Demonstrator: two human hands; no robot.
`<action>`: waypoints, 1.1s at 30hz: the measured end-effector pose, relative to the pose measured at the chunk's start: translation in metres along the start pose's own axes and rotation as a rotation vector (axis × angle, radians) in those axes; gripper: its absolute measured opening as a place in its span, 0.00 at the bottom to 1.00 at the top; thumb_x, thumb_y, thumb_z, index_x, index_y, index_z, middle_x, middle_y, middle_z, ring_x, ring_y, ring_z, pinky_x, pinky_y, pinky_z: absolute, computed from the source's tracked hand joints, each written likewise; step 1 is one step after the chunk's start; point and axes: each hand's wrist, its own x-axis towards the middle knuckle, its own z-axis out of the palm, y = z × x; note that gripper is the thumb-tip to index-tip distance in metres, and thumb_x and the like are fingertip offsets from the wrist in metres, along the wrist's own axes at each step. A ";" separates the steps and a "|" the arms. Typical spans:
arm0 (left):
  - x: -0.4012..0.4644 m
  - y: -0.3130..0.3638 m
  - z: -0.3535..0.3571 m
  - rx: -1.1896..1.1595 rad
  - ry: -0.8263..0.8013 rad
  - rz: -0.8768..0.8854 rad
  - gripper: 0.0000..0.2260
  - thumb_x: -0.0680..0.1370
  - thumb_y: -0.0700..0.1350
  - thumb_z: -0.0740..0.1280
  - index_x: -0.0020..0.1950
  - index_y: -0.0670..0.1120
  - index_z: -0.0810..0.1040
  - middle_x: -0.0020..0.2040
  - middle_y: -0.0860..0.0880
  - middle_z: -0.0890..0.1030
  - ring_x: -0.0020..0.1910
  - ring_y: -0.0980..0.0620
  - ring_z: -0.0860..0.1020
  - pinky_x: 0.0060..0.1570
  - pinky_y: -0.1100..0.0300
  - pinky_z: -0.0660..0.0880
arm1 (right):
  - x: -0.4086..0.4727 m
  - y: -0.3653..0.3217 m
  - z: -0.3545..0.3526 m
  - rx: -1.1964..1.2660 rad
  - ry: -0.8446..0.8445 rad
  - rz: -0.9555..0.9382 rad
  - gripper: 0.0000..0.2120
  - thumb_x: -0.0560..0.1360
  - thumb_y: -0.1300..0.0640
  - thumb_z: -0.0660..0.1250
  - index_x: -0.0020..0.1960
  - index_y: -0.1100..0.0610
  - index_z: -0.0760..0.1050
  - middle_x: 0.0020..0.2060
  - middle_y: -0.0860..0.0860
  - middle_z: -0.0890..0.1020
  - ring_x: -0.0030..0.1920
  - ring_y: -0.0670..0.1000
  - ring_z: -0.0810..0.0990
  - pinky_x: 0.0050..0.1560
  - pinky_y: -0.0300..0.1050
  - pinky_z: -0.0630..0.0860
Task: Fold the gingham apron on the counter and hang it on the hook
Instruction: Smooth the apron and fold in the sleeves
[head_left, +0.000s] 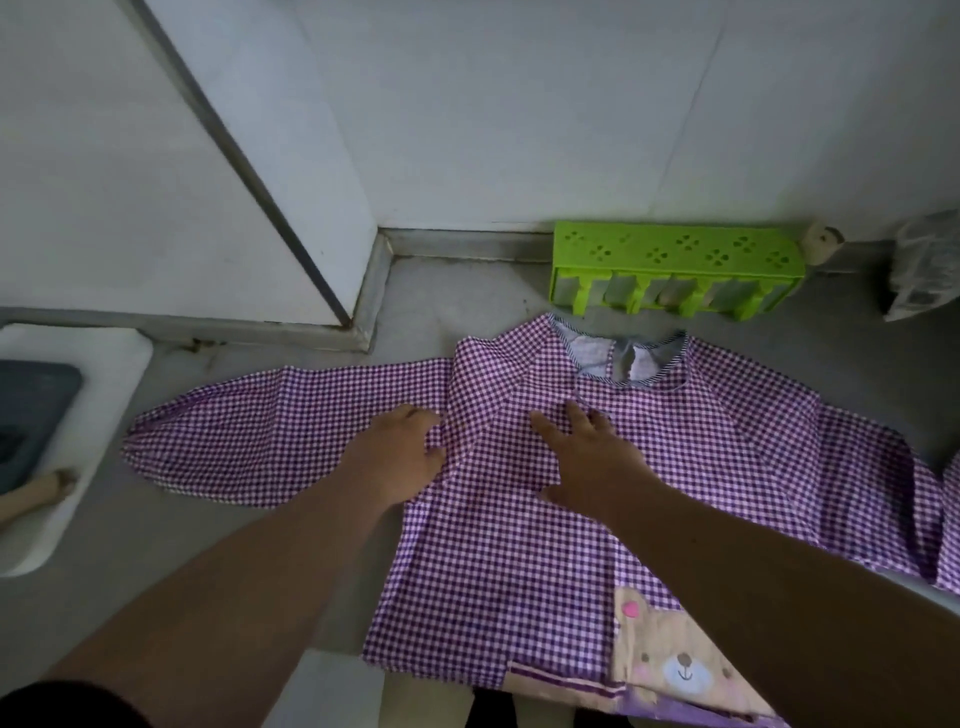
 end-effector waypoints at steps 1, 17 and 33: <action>-0.004 -0.016 0.000 -0.038 0.029 -0.054 0.25 0.82 0.58 0.64 0.78 0.54 0.70 0.78 0.49 0.70 0.76 0.44 0.69 0.75 0.43 0.68 | 0.005 -0.008 0.000 -0.020 -0.028 0.012 0.52 0.72 0.31 0.70 0.80 0.38 0.36 0.82 0.56 0.39 0.81 0.67 0.44 0.69 0.73 0.67; -0.046 -0.157 0.030 -0.739 0.243 -1.030 0.48 0.74 0.67 0.70 0.84 0.43 0.54 0.80 0.36 0.61 0.78 0.33 0.64 0.74 0.38 0.64 | 0.020 -0.024 -0.002 -0.148 -0.098 0.066 0.58 0.68 0.29 0.72 0.81 0.39 0.34 0.82 0.61 0.40 0.80 0.72 0.47 0.73 0.71 0.64; -0.034 -0.166 -0.003 -0.830 0.126 -0.857 0.22 0.87 0.50 0.59 0.80 0.44 0.69 0.72 0.40 0.74 0.65 0.39 0.76 0.64 0.49 0.71 | 0.018 -0.021 0.002 -0.135 -0.033 0.023 0.58 0.67 0.25 0.69 0.80 0.36 0.32 0.82 0.56 0.40 0.81 0.65 0.46 0.72 0.71 0.66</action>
